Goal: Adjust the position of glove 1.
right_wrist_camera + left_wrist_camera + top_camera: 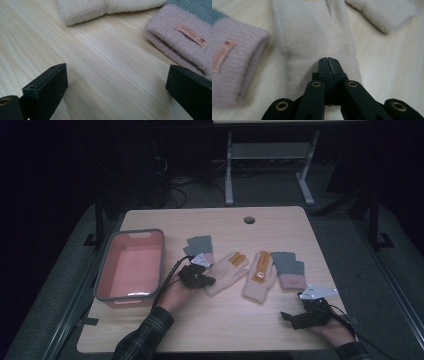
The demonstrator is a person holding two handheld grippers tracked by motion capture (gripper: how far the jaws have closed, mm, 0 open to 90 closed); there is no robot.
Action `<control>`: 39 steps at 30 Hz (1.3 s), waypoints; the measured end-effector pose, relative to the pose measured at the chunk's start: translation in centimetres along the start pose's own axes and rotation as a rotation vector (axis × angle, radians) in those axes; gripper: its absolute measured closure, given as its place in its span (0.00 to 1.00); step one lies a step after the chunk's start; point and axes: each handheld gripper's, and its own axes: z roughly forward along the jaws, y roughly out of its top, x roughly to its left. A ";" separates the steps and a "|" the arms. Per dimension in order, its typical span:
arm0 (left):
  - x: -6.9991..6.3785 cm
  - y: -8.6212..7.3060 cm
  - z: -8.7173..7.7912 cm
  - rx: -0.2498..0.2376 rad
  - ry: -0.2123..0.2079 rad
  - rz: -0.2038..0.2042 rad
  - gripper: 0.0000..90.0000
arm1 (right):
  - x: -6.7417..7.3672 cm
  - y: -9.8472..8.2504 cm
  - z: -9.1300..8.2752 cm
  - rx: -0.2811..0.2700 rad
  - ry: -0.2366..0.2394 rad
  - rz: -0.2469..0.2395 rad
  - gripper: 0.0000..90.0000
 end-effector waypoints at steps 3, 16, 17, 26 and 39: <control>-0.6 -0.5 -0.3 0.002 -0.014 0.002 1.00 | 0.0 0.0 0.0 0.000 0.000 0.000 0.04; -3.0 -2.2 -1.7 0.030 -0.076 0.019 1.00 | 0.0 0.0 0.0 0.000 0.000 0.000 0.04; -3.0 -2.2 -1.7 0.030 -0.076 0.019 1.00 | 0.0 0.0 0.0 0.000 0.000 0.000 0.04; -4.6 -3.7 -3.0 0.060 -0.125 0.045 1.00 | 0.0 0.0 0.0 0.000 0.000 0.000 0.04; -4.9 -1.9 -4.6 0.003 -0.050 0.076 0.99 | 0.0 0.0 0.0 0.000 -0.002 0.002 0.04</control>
